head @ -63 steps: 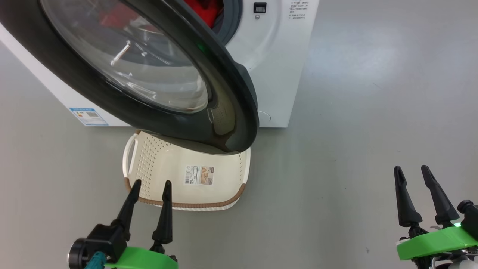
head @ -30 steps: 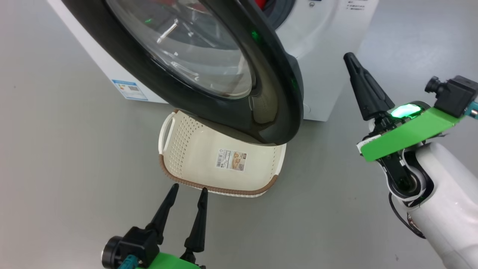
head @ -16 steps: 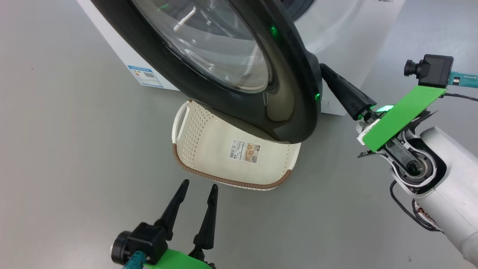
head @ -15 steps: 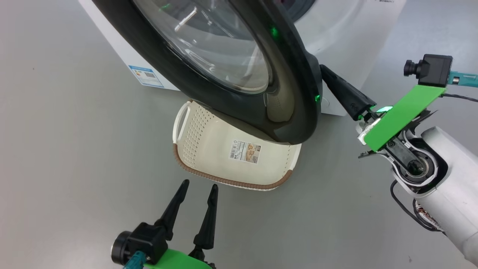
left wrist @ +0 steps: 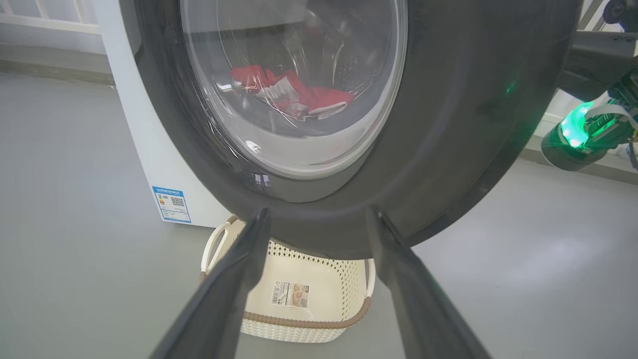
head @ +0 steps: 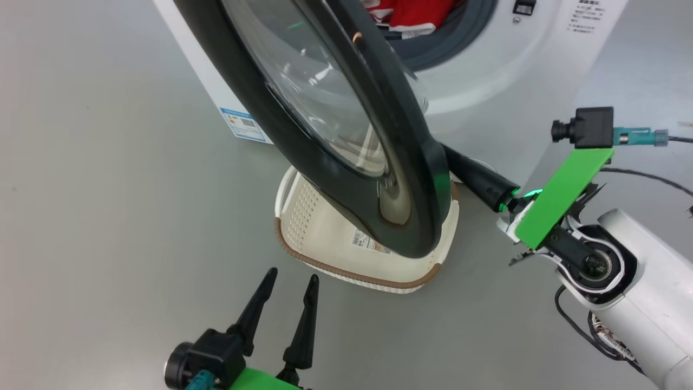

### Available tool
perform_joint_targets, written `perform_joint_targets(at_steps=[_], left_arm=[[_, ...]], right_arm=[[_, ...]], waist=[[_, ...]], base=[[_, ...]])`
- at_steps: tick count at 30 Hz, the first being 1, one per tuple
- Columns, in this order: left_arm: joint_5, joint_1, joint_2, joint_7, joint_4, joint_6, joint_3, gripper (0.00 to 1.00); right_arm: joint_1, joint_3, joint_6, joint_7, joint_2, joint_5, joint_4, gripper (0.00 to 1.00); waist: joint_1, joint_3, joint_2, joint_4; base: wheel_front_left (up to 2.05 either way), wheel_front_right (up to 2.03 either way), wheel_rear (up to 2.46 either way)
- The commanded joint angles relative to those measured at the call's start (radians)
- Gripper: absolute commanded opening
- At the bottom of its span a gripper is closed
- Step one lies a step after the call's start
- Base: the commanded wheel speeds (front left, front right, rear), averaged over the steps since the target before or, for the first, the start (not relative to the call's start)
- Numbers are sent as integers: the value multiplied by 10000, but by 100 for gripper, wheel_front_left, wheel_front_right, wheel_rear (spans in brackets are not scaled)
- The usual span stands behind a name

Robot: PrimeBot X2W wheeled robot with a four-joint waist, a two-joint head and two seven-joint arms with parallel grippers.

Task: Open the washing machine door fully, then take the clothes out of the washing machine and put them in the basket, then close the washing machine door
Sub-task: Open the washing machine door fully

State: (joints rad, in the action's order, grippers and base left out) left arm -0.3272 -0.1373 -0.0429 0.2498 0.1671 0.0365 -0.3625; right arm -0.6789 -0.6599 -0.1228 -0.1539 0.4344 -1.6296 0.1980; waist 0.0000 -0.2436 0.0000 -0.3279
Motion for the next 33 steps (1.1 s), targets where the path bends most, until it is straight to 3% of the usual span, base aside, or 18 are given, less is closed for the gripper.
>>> perform_joint_targets(at_steps=[1,15,33], left_arm=[[-21,106,-74,120,-288,96,254,100],[39,819,-74,120,-340,205,91,100],[165,1280,-74,120,-1030,892,819,100]], right_arm=[[309,-146,-79,-109,-149,-7,-292,0],[1171,-388,-79,-627,-870,206,-202,0],[720,-748,-79,-1305,-1952,453,175,0]], waist=[[0,232,0,-265],[0,1127,0,-1793],[0,1077,0,-2062]], base=[[0,0,0],[0,0,0],[0,0,0]])
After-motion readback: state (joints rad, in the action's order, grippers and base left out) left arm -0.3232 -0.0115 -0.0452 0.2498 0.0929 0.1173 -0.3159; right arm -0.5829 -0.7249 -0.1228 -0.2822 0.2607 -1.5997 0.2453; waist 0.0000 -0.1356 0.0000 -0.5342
